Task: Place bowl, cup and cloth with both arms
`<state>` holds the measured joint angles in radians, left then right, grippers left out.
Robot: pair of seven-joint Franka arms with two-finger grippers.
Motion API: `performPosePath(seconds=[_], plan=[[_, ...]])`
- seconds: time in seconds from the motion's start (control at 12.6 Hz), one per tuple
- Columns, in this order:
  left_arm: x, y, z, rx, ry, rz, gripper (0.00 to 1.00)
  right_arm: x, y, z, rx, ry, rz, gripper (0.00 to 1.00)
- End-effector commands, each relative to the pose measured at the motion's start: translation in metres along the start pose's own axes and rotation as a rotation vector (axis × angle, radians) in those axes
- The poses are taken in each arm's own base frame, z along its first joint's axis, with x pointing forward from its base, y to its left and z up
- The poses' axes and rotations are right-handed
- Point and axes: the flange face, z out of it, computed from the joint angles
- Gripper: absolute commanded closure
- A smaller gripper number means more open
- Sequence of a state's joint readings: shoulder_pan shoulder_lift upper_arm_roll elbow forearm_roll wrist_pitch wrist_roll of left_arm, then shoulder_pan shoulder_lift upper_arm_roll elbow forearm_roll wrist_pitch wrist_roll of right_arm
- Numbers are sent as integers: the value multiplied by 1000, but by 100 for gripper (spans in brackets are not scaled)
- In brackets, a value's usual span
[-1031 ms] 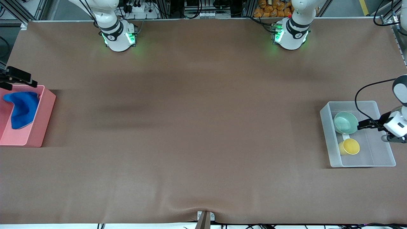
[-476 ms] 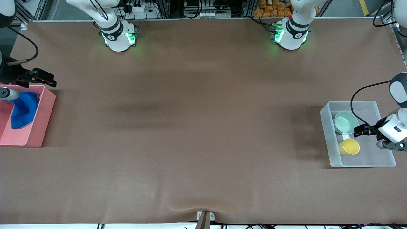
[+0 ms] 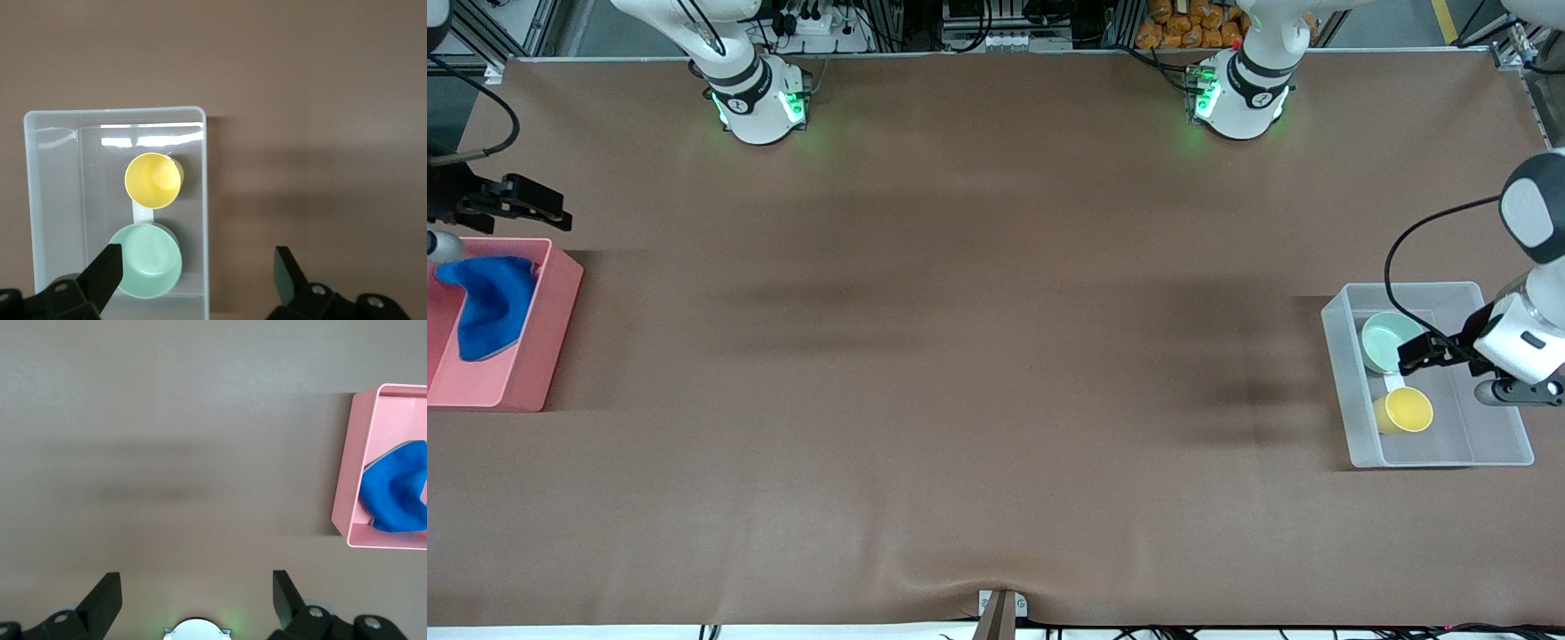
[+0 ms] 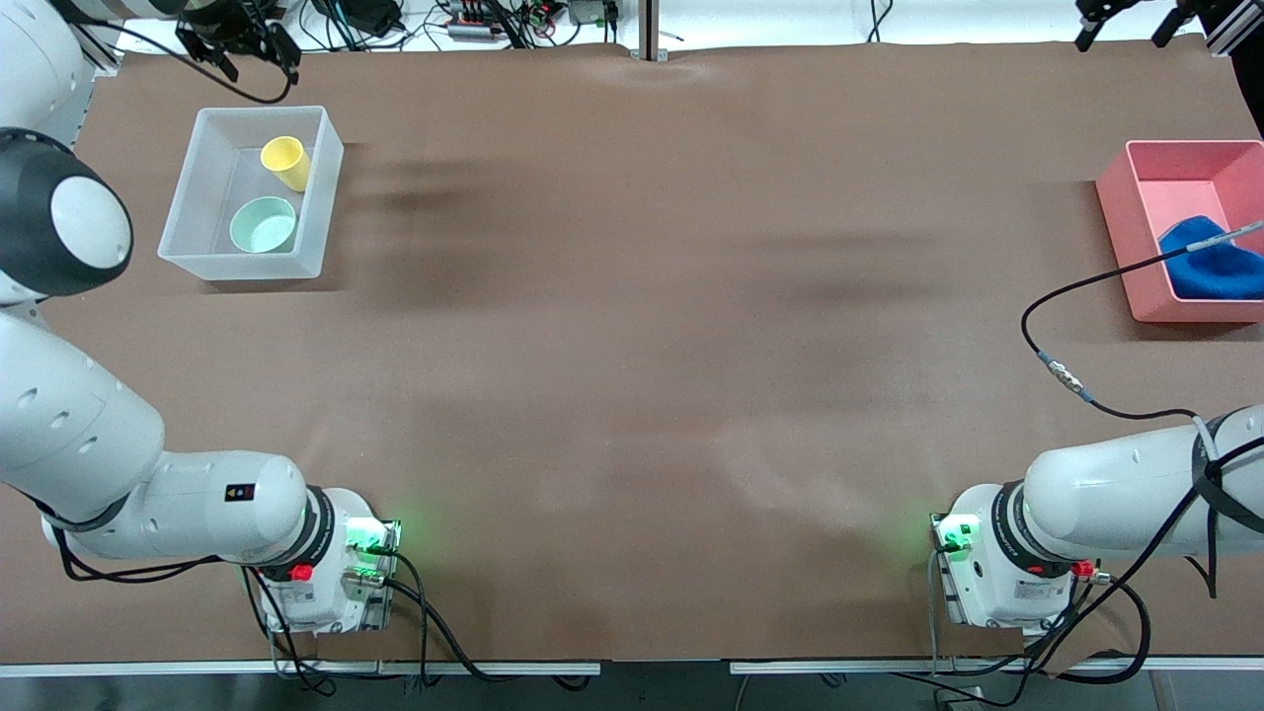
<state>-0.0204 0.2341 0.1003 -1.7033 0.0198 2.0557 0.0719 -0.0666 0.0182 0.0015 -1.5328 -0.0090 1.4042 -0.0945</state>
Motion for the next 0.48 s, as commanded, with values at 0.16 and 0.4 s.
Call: performPosePath(seconds=[0.16,0.4], plan=[[-42,17,-73,-41,-15,-15,0,-12,14,-6,12,11,34,0],[-59,25,-83,-51,-16,2,0,-8,10,-24,41,93,30,0]])
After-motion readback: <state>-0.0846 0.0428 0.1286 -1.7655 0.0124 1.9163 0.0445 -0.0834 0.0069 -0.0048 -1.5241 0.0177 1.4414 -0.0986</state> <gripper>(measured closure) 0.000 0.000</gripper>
